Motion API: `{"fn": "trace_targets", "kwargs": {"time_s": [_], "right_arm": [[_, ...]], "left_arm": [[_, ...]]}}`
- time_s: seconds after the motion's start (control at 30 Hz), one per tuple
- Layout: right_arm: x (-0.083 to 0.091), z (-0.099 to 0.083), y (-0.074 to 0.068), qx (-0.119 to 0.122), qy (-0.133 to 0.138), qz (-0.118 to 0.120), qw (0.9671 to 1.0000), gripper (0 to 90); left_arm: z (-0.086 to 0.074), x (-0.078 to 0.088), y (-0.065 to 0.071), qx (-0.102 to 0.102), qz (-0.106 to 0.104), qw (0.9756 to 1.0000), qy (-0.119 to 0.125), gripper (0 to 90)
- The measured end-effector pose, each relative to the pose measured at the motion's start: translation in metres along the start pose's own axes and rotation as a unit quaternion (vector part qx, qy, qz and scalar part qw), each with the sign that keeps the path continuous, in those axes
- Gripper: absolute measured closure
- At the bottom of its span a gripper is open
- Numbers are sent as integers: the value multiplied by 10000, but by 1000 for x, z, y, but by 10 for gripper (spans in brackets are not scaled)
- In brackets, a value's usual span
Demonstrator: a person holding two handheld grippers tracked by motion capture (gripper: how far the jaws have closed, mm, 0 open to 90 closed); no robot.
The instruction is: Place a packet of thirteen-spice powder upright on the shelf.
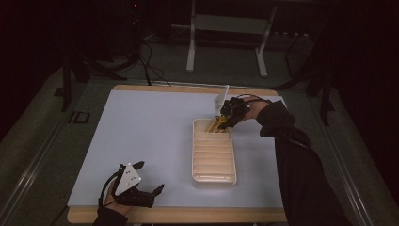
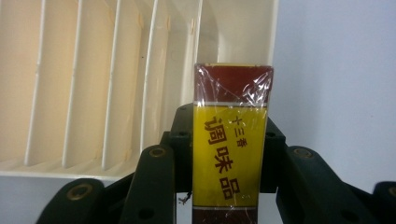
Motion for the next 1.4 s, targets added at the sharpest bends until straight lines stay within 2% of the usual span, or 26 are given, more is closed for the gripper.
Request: {"fn": "trace_targets", "kwargs": {"time_s": [0.13, 0.33, 0.43, 0.57, 0.83, 1.03, 1.13, 1.2, 1.27, 1.33, 1.37, 1.4], "right_arm": [[-6, 4, 1, -50, -55, 64, 10000, 672], [-11, 13, 2, -157, 16, 117, 9998, 666], [-12, 17, 1, -170, 0, 101, 9998, 624], [-4, 19, 2, -213, 180, -10, 9996, 565], [15, 10, -1, -381, 221, -209, 9988, 476], [28, -1, -4, -541, 240, -396, 9975, 332], [33, -10, -4, -873, 167, -413, 9952, 278], [36, -17, -3, -1255, 74, -506, 9908, 177], [38, -26, -2, -1623, 11, -540, 9853, 166], [40, -33, -5, -1856, 86, -519, 9812, 118], [40, -33, -5, -1856, 86, -519, 9812, 118], [42, -41, -8, -1995, 185, -602, 9779, 110]], "left_arm": [[0, 0, 0, 2, -11, 10000, -8, 0], [0, -1, 0, -16, -25, 10000, -25, 0], [0, -1, 0, -7, -31, 10000, -23, 0], [0, -1, 0, 1, -44, 10000, -24, 0], [0, -2, 1, -1, -30, 10000, -37, 0], [0, -2, 1, -20, -30, 10000, -50, 0], [0, -2, 1, -2, -18, 10000, -43, 0], [0, -2, 1, -12, -8, 10000, -54, 0], [0, -2, 1, -15, -7, 10000, -57, 0], [-1, -2, 1, -13, 0, 10000, -67, 0], [-1, -2, 1, -13, 0, 10000, -67, 0], [-1, -2, 1, -10, 4, 10000, -68, 0]]}}
Point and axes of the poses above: each handheld gripper's, and its own axes: x roughly backward along the jaws, z roughly out of its top, y roughly to its right, the point moved 4 cm from there along -x, roughly forward along the jaws, and after that the axes turned 1 degree about z, right-handed, at the moved point
